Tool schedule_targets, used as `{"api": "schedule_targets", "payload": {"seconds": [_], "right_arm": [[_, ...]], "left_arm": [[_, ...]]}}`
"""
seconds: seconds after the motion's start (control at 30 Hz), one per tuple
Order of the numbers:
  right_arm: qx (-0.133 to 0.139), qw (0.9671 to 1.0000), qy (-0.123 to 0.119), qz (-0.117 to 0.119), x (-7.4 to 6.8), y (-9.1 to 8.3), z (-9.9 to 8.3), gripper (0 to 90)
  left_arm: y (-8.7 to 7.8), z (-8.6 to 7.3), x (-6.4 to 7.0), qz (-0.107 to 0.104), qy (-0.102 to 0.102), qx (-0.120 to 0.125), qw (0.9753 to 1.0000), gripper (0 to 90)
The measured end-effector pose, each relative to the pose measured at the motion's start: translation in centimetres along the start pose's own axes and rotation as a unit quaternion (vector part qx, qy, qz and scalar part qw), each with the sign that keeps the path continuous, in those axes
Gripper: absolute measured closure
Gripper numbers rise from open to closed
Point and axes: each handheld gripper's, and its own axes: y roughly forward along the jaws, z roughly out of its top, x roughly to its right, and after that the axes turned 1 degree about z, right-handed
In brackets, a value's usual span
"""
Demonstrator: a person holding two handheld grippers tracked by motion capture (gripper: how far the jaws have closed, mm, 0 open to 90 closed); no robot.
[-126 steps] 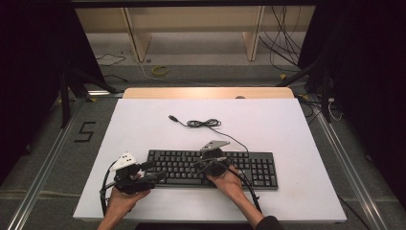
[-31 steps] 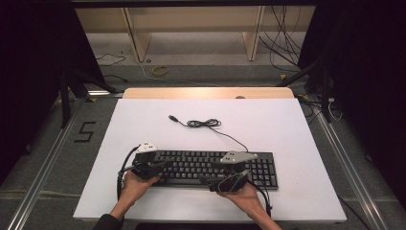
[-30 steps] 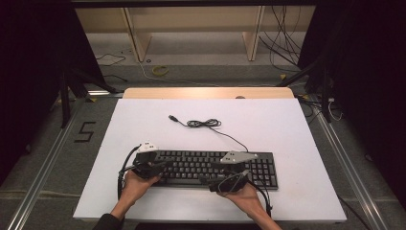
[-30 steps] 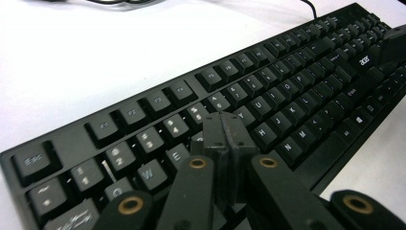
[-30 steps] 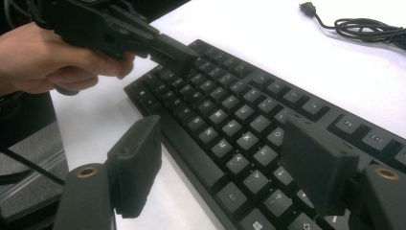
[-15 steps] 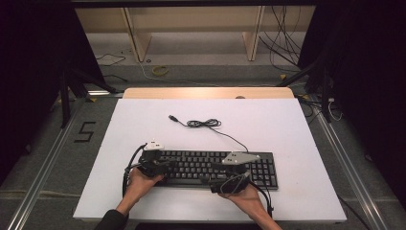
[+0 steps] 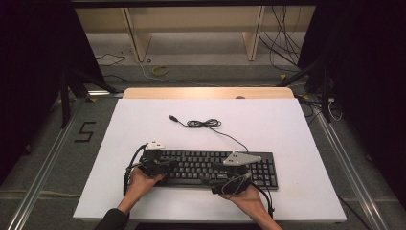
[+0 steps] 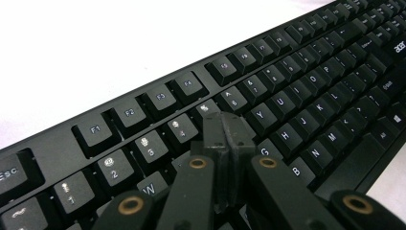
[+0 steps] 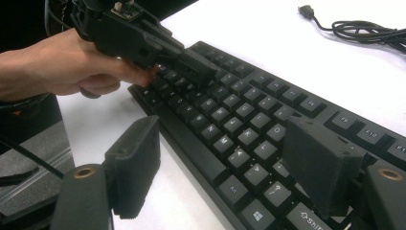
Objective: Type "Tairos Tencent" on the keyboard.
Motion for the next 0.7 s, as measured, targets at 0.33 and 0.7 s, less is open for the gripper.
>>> {"api": "schedule_targets", "payload": {"seconds": [0.33,0.7], "right_arm": [[0.001,1.0,0.001,-0.001,0.11,-0.15,0.0,30.0],[0.003,0.9999,0.004,-0.009,0.51,-0.19,0.0,30.0]], "left_arm": [[0.4,-0.05,-0.06,-0.003,-0.003,-0.005,1.0,89.0],[0.33,-0.08,0.06,0.001,0.0,-0.003,1.0,88.9]]}}
